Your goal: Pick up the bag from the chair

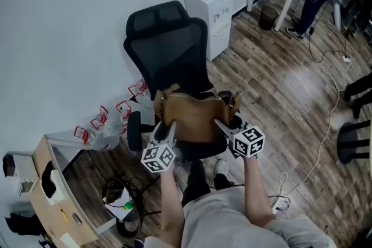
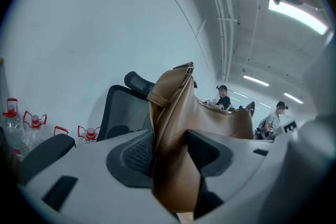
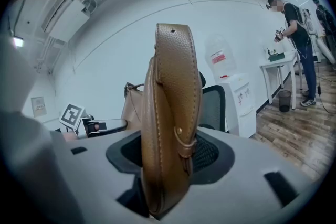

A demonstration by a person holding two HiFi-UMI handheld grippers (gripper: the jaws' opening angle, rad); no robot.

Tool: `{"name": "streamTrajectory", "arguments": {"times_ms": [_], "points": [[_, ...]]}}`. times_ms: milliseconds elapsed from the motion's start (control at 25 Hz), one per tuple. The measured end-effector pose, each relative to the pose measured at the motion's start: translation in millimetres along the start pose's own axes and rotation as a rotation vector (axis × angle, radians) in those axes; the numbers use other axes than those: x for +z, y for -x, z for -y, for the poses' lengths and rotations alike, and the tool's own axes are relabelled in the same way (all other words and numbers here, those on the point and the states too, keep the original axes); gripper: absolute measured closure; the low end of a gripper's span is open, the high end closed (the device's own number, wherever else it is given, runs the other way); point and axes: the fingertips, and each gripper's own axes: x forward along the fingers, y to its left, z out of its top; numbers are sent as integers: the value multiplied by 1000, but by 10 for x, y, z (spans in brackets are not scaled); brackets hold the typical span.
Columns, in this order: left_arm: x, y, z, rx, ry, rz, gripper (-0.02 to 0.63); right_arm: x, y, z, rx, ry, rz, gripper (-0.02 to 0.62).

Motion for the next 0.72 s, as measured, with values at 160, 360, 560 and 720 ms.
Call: {"name": "streamTrajectory", "arguments": {"times_ms": [160,360,560,720], "points": [[91,167,176,23,5,22,408,133,153,-48,21,7,10,380],[215,424,333,42,24,72,414,293,287,-135,69,-24,55,380],[327,597,426,40,10,108,419,440,373,-246,112,8,71,380],[337,662,539,11,4,128,423,548,502,-269,110,39,103,382]]}}
